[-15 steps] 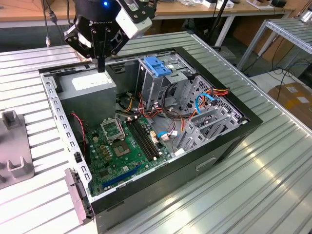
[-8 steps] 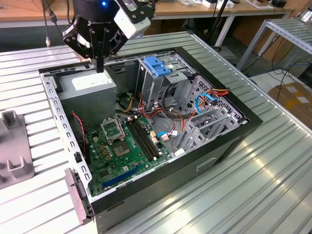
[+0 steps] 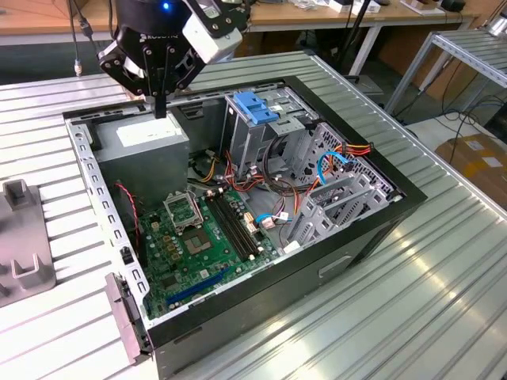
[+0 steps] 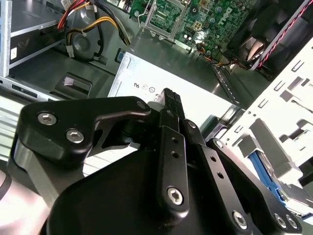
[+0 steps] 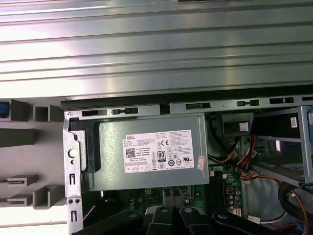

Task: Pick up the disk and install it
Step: 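Reach for the disk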

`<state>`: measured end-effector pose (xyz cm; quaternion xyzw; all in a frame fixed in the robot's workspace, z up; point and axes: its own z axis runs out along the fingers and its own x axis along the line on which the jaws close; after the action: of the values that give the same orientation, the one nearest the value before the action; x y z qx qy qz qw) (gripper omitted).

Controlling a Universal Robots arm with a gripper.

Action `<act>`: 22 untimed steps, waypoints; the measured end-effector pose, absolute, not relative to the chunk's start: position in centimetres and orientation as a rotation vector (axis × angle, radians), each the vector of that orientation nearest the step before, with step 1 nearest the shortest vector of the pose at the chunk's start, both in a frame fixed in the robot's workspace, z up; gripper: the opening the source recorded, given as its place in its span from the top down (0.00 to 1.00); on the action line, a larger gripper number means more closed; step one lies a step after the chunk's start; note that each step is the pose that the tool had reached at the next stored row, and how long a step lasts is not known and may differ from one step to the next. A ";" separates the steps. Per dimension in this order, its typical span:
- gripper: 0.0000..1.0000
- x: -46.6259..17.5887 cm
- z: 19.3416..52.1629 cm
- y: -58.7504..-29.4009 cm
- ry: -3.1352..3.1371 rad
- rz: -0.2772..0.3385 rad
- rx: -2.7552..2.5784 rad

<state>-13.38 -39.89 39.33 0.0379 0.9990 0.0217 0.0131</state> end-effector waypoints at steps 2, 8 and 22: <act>0.90 -13.5 39.3 -39.9 3.112 0.068 0.118; 0.90 -13.7 39.3 -39.9 3.113 0.068 0.118; 0.90 -14.1 39.3 -39.9 3.112 0.068 0.118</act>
<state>-14.08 -39.89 39.33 0.0379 0.9990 0.0217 0.0131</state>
